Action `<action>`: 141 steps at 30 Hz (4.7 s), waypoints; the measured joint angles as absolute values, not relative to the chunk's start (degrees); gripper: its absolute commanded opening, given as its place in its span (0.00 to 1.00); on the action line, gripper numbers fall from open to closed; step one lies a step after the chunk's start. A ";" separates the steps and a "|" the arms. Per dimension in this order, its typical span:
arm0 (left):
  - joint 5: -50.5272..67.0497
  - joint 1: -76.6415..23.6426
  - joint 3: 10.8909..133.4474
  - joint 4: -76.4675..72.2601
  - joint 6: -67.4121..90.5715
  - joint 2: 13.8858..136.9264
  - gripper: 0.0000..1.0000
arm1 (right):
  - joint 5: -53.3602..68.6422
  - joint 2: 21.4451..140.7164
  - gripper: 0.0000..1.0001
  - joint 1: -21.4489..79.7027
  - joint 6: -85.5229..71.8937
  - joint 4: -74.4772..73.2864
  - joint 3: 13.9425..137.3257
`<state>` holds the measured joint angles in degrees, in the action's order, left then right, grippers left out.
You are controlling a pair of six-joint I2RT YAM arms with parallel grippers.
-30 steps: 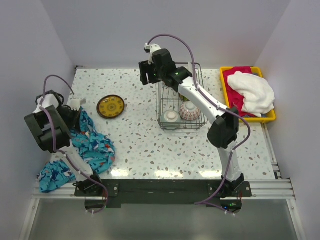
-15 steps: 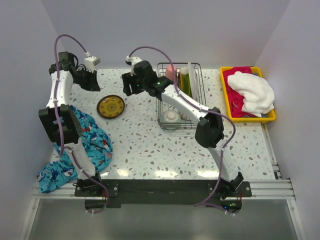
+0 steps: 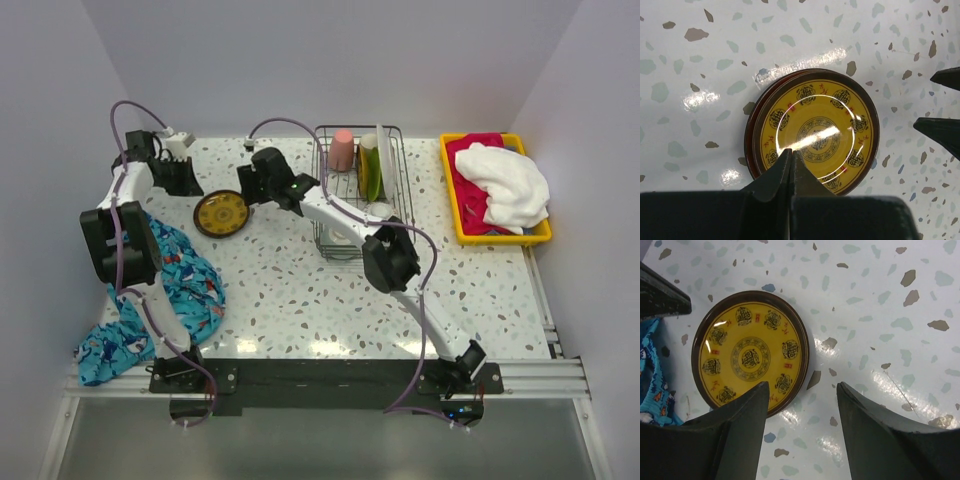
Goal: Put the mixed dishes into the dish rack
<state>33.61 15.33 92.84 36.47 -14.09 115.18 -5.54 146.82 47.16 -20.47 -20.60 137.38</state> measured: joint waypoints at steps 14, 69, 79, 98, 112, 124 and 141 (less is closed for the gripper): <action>30.00 15.46 80.93 34.81 -14.72 114.39 0.00 | -9.21 151.70 0.56 47.35 -23.38 -15.27 138.39; 46.63 15.77 76.55 28.23 -28.16 96.23 0.59 | 0.89 131.11 0.00 48.31 -9.43 -10.00 116.36; 58.61 15.70 84.14 48.10 -52.42 111.81 1.00 | 5.48 128.79 0.00 48.29 -5.50 -8.45 111.00; 66.72 12.73 92.44 61.58 -60.31 119.00 0.12 | 9.47 127.15 0.00 48.29 -2.72 -8.67 111.28; 69.56 12.58 94.00 74.06 -71.90 122.76 0.00 | 16.91 129.73 0.46 45.74 -3.07 -18.35 119.87; 70.32 12.60 94.48 74.24 -72.62 122.69 0.00 | 25.54 135.04 0.35 42.33 -5.15 -27.53 123.42; 67.68 11.84 93.84 49.21 -39.42 113.19 1.00 | 19.14 133.80 0.00 41.89 -8.40 -30.96 123.42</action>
<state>67.68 11.84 93.84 49.21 -39.42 113.19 19.14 133.80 41.89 -8.40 -30.96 123.42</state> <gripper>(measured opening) 0.996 0.082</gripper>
